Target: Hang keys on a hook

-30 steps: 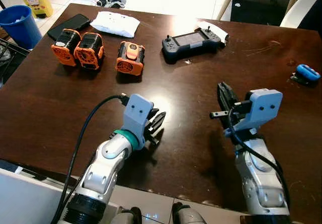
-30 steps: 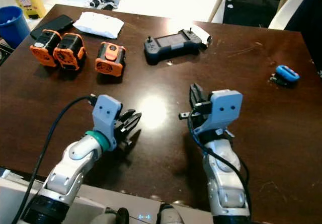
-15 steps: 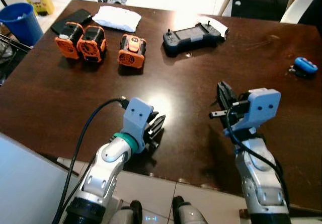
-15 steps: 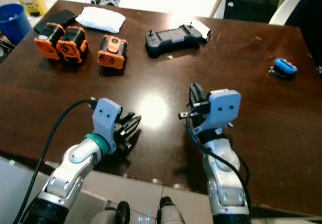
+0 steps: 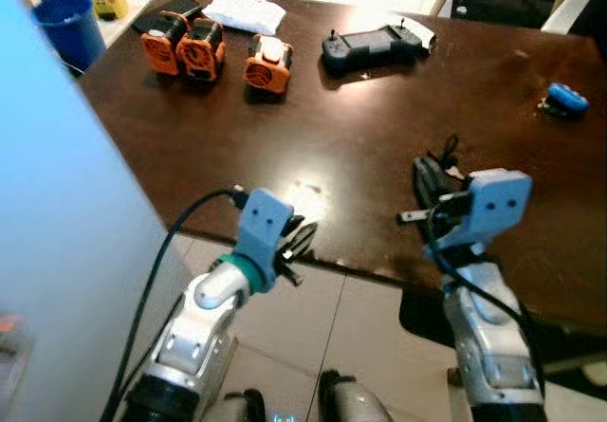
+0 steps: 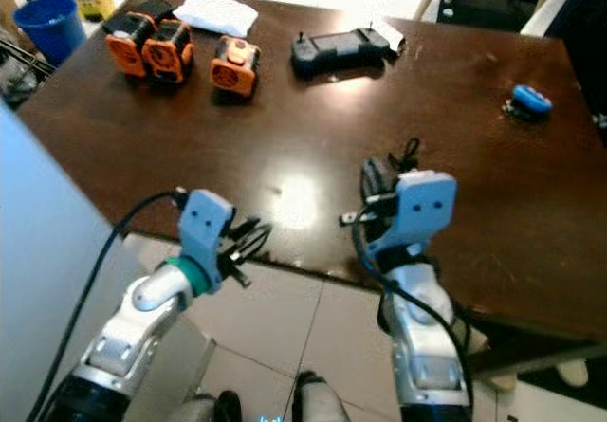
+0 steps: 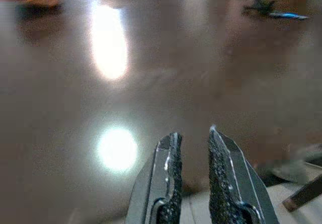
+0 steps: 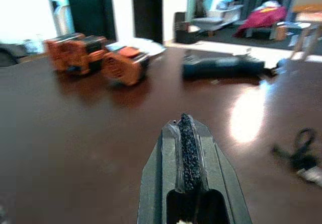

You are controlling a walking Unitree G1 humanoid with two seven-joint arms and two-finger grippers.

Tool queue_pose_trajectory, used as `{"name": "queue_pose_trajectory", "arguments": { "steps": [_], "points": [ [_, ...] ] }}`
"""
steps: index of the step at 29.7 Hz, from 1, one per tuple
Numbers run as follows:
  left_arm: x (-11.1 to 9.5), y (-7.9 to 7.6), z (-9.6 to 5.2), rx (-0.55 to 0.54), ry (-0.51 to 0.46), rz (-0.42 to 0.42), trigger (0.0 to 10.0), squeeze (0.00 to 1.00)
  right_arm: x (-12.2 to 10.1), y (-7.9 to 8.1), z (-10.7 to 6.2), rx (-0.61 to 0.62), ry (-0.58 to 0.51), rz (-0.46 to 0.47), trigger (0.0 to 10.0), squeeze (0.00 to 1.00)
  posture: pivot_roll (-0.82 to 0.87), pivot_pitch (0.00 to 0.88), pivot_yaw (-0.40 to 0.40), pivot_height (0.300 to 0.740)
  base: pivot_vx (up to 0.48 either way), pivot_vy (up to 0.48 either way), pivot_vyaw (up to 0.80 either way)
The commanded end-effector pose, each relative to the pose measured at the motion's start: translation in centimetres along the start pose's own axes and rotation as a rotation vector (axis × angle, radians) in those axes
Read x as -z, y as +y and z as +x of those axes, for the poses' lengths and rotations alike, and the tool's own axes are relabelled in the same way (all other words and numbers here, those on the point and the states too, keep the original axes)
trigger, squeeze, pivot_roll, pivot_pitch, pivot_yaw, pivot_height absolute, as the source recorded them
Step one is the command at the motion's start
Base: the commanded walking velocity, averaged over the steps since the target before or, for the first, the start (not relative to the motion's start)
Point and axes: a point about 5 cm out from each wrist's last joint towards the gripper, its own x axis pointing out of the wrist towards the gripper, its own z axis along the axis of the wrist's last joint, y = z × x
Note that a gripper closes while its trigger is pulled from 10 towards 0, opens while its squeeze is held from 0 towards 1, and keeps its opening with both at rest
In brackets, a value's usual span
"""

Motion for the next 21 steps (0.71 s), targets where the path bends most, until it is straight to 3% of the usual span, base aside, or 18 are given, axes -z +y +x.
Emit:
{"name": "queue_pose_trajectory", "arguments": {
  "steps": [1,5,13,21],
  "points": [
    [0.4,-0.6,-0.1,0.016,0.012,-0.010,10.0,0.00,0.4,-0.3,-0.4,0.009,0.019,-0.006,10.0,0.00,-0.17,0.156,0.081,0.740,-0.315,0.000,0.00],
    [0.6,-0.5,-0.1,0.012,0.017,-0.007,10.0,0.00,1.5,0.3,-0.6,-0.003,0.066,0.046,10.0,0.00,-0.16,0.157,0.080,0.740,-0.313,0.000,0.00],
    [1.0,-0.4,-0.3,0.011,0.031,-0.005,10.0,0.00,2.3,0.2,-1.0,-0.006,0.101,0.056,10.0,0.00,-0.17,0.155,0.076,0.740,-0.312,0.000,0.00],
    [3.7,-0.2,-1.1,0.007,0.123,0.030,10.0,0.00,4.5,0.4,-2.2,-0.024,0.200,0.026,10.0,0.00,-0.16,0.150,0.075,0.740,-0.188,0.000,0.00]
  ]
}}
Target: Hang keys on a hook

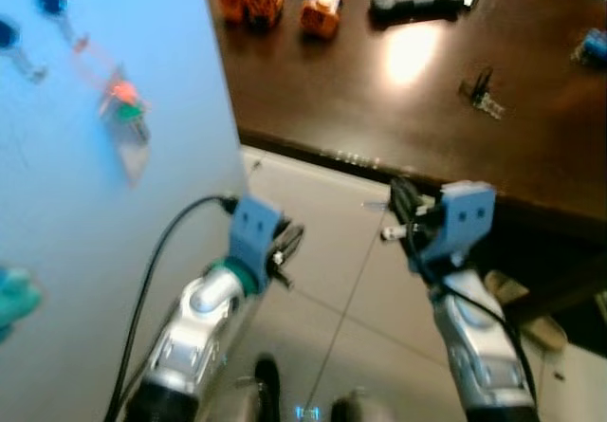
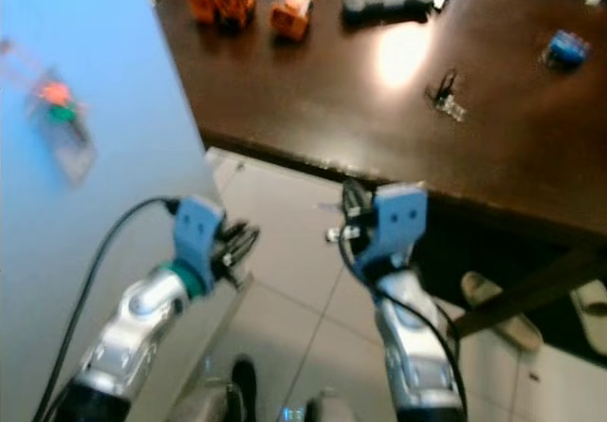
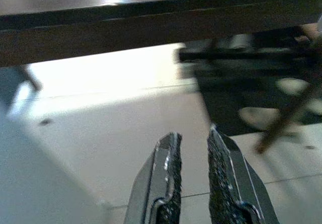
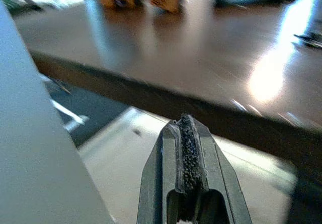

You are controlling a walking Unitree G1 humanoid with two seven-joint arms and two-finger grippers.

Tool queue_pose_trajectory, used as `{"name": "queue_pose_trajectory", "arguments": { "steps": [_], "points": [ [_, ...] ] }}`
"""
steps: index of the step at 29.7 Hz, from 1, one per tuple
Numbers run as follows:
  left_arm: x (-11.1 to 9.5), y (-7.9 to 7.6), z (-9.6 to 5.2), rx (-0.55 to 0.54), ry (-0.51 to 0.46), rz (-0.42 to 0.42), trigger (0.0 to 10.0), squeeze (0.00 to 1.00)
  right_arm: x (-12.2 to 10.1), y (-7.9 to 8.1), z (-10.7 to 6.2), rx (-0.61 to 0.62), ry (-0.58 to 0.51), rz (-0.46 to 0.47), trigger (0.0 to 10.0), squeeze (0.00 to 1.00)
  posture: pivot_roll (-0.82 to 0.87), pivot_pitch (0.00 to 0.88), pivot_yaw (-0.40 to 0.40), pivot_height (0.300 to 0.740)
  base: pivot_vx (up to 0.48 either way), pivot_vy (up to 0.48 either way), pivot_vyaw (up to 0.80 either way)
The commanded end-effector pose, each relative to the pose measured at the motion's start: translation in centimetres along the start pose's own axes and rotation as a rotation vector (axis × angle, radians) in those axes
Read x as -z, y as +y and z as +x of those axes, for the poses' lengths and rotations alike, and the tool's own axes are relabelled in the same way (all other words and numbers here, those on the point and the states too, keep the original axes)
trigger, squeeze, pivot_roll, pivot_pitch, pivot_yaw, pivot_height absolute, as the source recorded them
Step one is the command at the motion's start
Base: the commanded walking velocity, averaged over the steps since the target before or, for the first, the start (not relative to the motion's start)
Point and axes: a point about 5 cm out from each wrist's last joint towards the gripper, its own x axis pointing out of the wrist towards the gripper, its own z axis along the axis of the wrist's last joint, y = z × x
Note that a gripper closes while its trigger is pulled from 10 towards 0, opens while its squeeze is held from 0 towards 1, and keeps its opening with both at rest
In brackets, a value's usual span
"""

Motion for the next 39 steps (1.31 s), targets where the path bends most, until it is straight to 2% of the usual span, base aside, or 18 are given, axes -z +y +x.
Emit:
{"name": "queue_pose_trajectory", "arguments": {
  "steps": [1,3,5,6,10,12,14,16,25,33,34,35,36,37,38,39],
  "points": [
    [2.0,0.5,-0.8,-0.013,0.077,0.028,10.0,0.00,1.0,0.7,-0.5,-0.027,0.036,-0.005,10.0,0.00,-0.16,0.150,0.075,0.740,0.000,0.000,0.00],
    [2.0,0.5,-0.8,-0.013,0.077,0.028,10.0,0.00,1.0,0.7,-0.5,-0.027,0.036,-0.005,10.0,0.00,-0.16,0.150,0.075,0.740,0.000,0.000,0.00],
    [3.2,0.7,-1.2,-0.014,0.131,0.056,10.0,0.00,1.1,0.9,-0.5,-0.050,0.039,-0.021,10.0,0.00,-0.17,0.149,0.076,0.740,0.000,0.000,0.00],
    [3.2,0.7,-1.2,-0.014,0.131,0.056,10.0,0.00,1.1,0.9,-0.5,-0.050,0.039,-0.021,10.0,0.00,-0.17,0.149,0.076,0.740,0.000,0.000,0.00],
    [4.8,0.7,-1.7,-0.001,0.195,0.097,10.0,0.00,1.4,1.1,-0.6,-0.067,0.045,-0.024,10.0,0.00,-0.17,0.145,0.075,0.740,0.000,0.000,0.70],
    [4.8,0.7,-1.7,-0.001,0.195,0.097,10.0,0.00,1.4,1.1,-0.6,-0.067,0.045,-0.024,10.0,0.00,-0.17,0.145,0.075,0.740,0.000,0.000,0.61],
    [7.0,1.0,-2.6,-0.017,0.271,0.127,10.0,0.00,2.0,1.1,-0.9,-0.072,0.066,-0.021,10.0,0.00,-0.17,0.145,0.074,0.740,0.000,0.000,0.00],
    [7.8,1.2,-3.0,-0.023,0.302,0.139,10.0,0.00,2.3,1.1,-1.0,-0.076,0.073,-0.023,10.0,0.00,-0.17,0.147,0.074,0.740,0.000,0.000,0.32],
    [9.2,1.5,-3.8,-0.032,0.347,0.150,10.0,0.00,2.1,1.7,-1.1,-0.120,0.059,-0.047,10.0,0.00,-0.17,0.154,0.077,0.740,0.000,0.000,0.77],
    [10.2,1.5,-4.1,-0.027,0.384,0.170,10.0,0.00,1.0,2.9,-1.1,-0.246,0.032,-0.054,10.0,0.00,-0.17,0.156,0.080,0.740,0.000,0.000,0.79],
    [11.2,1.7,-4.6,-0.025,0.424,0.191,10.0,0.00,1.4,3.0,-1.4,-0.278,0.052,-0.057,10.0,0.00,-0.17,0.156,0.079,0.740,0.000,0.000,0.79],
    [11.2,1.7,-4.6,-0.025,0.424,0.191,10.0,0.00,1.4,3.0,-1.4,-0.278,0.052,-0.057,10.0,0.00,-0.17,0.156,0.079,0.740,0.000,0.000,0.79],
    [12.5,1.9,-5.6,-0.016,0.494,0.213,10.0,0.00,2.0,3.1,-1.8,-0.296,0.079,-0.061,10.0,0.00,-0.17,0.157,0.079,0.740,0.000,0.000,0.79],
    [12.5,1.9,-5.6,-0.016,0.494,0.213,10.0,0.00,2.0,3.1,-1.8,-0.296,0.079,-0.061,10.0,0.00,-0.17,0.157,0.079,0.740,0.000,0.000,0.79],
    [15.7,2.3,-8.8,0.021,0.693,0.215,10.0,0.00,2.9,2.8,-2.5,-0.290,0.116,-0.058,10.0,0.00,-0.17,0.159,0.077,0.740,0.000,0.000,0.79],
    [15.7,2.3,-8.8,0.021,0.693,0.215,10.0,0.00,2.9,2.8,-2.5,-0.290,0.116,-0.058,10.0,0.00,-0.17,0.159,0.077,0.740,0.000,0.000,0.79]
  ]
}}
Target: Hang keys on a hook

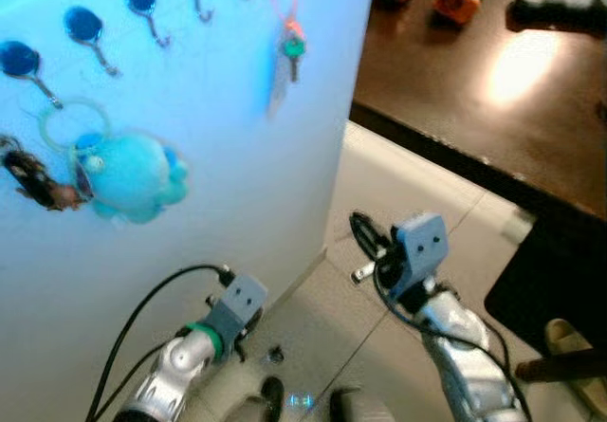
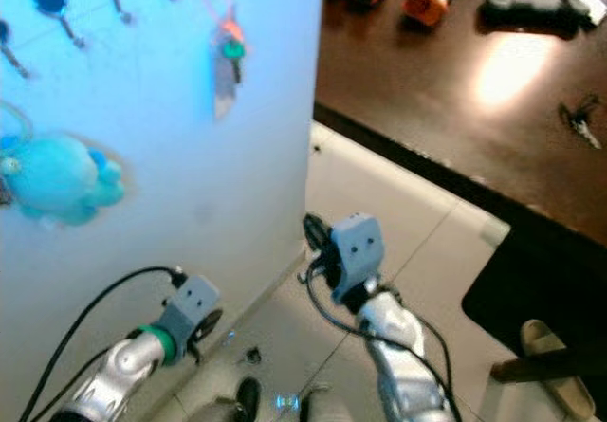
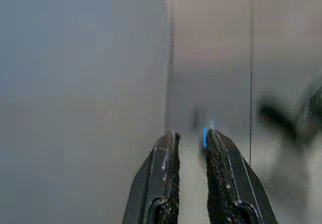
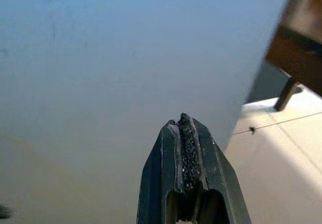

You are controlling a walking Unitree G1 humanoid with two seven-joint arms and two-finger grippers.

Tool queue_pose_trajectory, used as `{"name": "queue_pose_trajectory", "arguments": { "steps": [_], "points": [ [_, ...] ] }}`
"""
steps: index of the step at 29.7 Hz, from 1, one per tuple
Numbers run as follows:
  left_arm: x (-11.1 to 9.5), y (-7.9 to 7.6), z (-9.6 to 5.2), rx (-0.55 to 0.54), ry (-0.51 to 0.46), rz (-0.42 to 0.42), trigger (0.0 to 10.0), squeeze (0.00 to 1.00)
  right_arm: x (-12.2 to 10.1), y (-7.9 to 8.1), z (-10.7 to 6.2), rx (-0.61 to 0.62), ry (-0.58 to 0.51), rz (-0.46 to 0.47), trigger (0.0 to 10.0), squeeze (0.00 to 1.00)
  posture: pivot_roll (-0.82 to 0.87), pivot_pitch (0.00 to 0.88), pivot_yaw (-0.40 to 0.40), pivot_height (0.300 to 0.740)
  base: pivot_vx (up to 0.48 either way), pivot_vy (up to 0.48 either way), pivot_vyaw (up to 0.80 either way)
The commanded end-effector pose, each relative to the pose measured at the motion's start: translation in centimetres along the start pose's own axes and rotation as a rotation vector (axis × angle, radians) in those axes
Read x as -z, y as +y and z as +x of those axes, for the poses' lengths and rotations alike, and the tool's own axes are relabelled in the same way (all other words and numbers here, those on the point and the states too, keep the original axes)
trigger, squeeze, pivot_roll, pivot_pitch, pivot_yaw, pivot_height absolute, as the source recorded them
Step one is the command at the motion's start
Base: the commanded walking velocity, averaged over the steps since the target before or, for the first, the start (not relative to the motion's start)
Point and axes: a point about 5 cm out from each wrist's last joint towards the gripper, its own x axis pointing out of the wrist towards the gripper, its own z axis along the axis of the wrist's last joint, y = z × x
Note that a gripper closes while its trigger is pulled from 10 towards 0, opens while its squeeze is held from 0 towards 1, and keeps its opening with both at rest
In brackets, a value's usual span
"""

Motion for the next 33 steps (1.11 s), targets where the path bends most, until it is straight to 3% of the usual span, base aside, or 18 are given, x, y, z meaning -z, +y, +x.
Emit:
{"name": "queue_pose_trajectory", "arguments": {
  "steps": [1,3,7,8,9,16,24,29,33],
  "points": [
    [5.1,-1.1,-1.6,0.044,0.200,-0.022,10.0,0.00,1.1,0.5,-0.6,-0.002,0.041,0.024,10.0,0.00,-0.17,0.161,0.077,0.740,0.000,0.000,0.79],
    [5.1,-1.1,-1.6,0.044,0.200,-0.022,10.0,0.00,1.1,0.5,-0.6,-0.002,0.041,0.024,10.0,0.00,-0.17,0.161,0.077,0.740,0.000,0.000,0.79],
    [7.0,-1.3,-2.5,0.023,0.270,-0.077,10.0,0.00,1.0,0.2,-0.6,0.002,0.038,0.020,10.0,0.00,-0.18,0.163,0.074,0.740,0.000,0.000,0.79],
    [9.2,-1.6,-3.7,-0.003,0.347,-0.155,10.0,0.00,0.8,-0.2,-0.6,0.008,0.037,0.012,10.0,0.00,-0.17,0.165,0.068,0.740,0.000,0.000,0.79],
    [9.9,-1.7,-4.1,-0.011,0.370,-0.174,10.0,0.00,0.8,-0.3,-0.6,0.007,0.038,0.010,10.0,0.00,-0.17,0.165,0.067,0.740,0.000,0.000,0.79],
    [11.7,-1.9,-5.2,-0.065,0.437,-0.222,10.0,0.00,0.8,-0.3,-0.5,-0.002,0.039,0.009,10.0,0.00,-0.16,0.168,0.061,0.740,0.000,0.000,0.79],
    [12.6,-3.1,-5.6,-0.058,0.494,-0.165,10.0,0.00,0.9,0.1,-0.1,-0.013,0.038,0.014,10.0,0.00,-0.16,0.165,0.061,0.740,0.000,0.000,0.79],
    [12.3,-4.0,-5.1,-0.056,0.509,-0.131,10.0,0.00,0.9,0.1,-0.1,-0.011,0.038,0.017,10.0,0.00,-0.16,0.166,0.064,0.740,0.000,0.000,0.79],
    [11.5,-4.7,-4.2,-0.028,0.502,-0.022,10.0,0.00,1.1,0.1,-0.2,0.001,0.045,0.033,10.0,0.00,-0.16,0.166,0.064,0.740,0.000,0.000,0.58]
  ]
}}
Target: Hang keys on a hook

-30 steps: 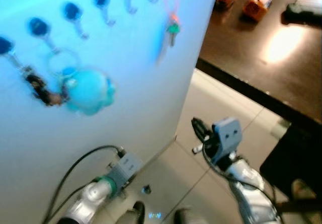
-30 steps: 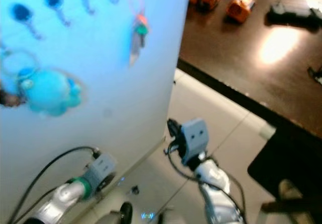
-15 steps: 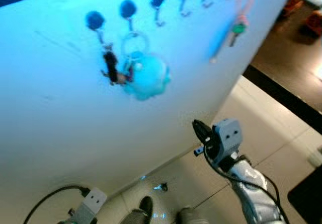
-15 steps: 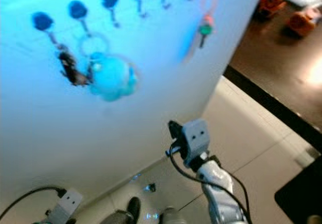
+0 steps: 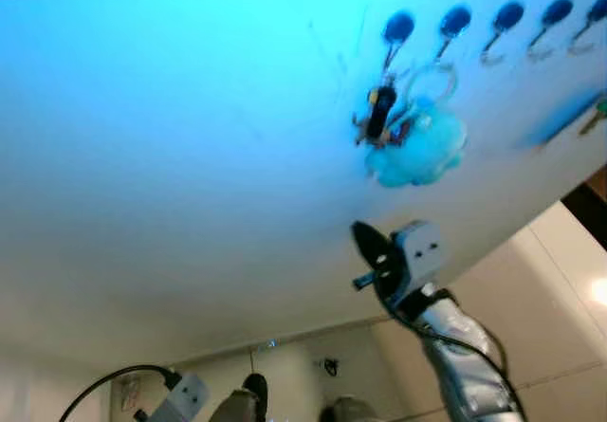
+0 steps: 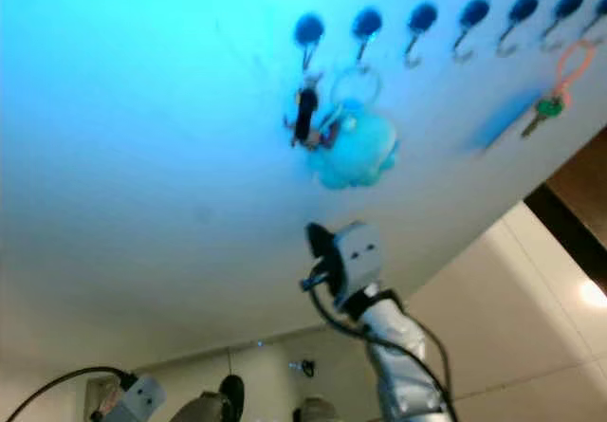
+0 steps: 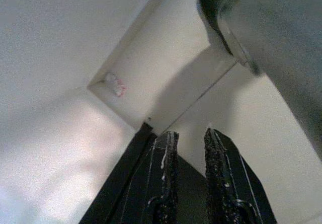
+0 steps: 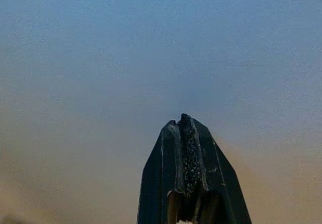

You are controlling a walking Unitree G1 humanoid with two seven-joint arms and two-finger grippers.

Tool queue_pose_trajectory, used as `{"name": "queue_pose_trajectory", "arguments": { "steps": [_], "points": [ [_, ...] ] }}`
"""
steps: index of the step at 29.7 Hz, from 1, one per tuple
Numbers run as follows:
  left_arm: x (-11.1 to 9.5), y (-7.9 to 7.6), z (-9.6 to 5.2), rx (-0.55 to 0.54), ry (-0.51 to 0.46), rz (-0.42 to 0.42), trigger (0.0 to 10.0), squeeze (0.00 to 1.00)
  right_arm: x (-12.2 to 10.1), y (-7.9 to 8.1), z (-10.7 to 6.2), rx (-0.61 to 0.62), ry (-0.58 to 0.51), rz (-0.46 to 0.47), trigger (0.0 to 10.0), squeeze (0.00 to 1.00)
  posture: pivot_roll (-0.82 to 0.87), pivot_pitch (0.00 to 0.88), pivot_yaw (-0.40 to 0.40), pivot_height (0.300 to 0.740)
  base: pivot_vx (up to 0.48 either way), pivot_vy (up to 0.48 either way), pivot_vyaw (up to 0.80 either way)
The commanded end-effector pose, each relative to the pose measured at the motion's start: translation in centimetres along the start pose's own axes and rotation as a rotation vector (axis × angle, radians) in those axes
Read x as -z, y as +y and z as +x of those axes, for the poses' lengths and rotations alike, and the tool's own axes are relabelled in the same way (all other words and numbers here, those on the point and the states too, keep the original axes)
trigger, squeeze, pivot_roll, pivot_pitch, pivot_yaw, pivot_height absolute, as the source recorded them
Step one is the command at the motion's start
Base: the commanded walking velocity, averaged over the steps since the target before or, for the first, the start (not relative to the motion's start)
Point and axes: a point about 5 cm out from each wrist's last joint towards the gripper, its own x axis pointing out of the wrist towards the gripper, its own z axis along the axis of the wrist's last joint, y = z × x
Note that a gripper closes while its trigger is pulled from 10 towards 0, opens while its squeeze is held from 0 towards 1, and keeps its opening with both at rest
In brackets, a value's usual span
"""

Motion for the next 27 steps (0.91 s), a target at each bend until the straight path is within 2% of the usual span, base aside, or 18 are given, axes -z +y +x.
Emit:
{"name": "queue_pose_trajectory", "arguments": {
  "steps": [1,7,11,16,27],
  "points": [
    [1.2,-1.1,-0.2,0.029,0.049,0.055,10.0,0.00,0.7,-0.3,-0.5,0.019,0.030,0.022,10.0,0.00,-0.16,0.165,0.064,0.740,0.000,-0.322,0.00],
    [0.7,-1.8,0.0,0.043,0.048,0.113,10.0,0.00,0.8,-0.3,-0.5,0.023,0.029,0.033,10.0,0.00,-0.16,0.163,0.065,0.740,0.000,-0.411,0.00],
    [0.7,-1.9,0.0,0.044,0.050,0.119,10.0,0.00,0.8,-0.4,-0.5,0.024,0.030,0.033,10.0,0.00,-0.16,0.163,0.065,0.740,0.000,-0.480,0.00],
    [1.1,-0.9,-0.2,0.034,0.040,0.127,10.0,0.00,0.9,-0.4,-0.5,0.026,0.031,0.034,10.0,0.00,-0.15,0.161,0.063,0.740,0.000,-0.438,0.00],
    [1.2,-0.9,-0.2,0.026,0.036,0.134,10.0,0.00,0.9,-0.4,-0.4,0.023,0.027,0.035,10.0,0.00,-0.15,0.155,0.065,0.740,0.000,-0.367,0.00]
  ]
}}
